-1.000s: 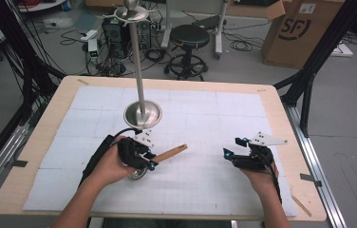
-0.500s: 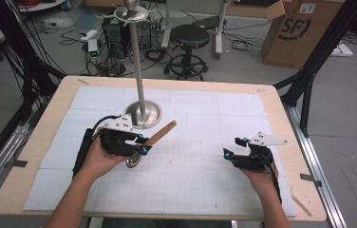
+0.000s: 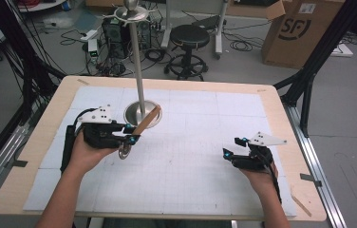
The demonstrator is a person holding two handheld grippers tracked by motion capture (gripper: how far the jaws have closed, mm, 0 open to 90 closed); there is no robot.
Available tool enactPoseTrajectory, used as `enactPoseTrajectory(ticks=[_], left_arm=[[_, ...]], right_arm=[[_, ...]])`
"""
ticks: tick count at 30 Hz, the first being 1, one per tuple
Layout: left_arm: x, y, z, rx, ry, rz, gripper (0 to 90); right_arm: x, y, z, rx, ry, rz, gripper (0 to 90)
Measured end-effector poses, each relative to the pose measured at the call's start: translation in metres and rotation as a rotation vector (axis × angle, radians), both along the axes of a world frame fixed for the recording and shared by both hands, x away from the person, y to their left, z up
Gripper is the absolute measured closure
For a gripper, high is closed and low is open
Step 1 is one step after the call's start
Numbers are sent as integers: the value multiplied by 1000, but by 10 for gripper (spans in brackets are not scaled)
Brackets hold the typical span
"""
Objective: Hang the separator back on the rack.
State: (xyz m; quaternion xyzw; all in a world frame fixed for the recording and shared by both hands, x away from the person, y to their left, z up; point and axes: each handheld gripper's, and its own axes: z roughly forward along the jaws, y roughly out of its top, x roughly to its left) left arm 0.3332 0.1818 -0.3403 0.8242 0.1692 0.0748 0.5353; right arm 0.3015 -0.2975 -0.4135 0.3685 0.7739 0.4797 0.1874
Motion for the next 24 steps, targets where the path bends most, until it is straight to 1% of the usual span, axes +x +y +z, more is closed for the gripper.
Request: enactPoseTrajectory(ticks=[3,5,8,9,11,15,20,21,24], left_arm=[[1,6,5,-18,-11,7,690],[1,11,9,-49,-11,8,690],[3,15,12,-75,-16,4,690],[4,17,13,-76,-19,3,690],[5,19,15,-94,-21,5,689],[10,26,21,-118,-38,12,689],[16,31,35,-139,-72,31,689],[18,32,39,-135,-78,34,689],[22,35,49,-141,-88,61,688]], right_arm=[[0,0,0,2,-5,-1,306],[1,0,0,4,-1,0,306],[1,1,0,5,-2,3,307],[1,1,0,5,-2,4,306],[1,2,0,7,-2,7,307],[1,3,0,10,0,7,306],[1,3,0,7,5,8,307],[1,3,-1,8,4,8,306],[2,3,-1,11,3,10,307]])
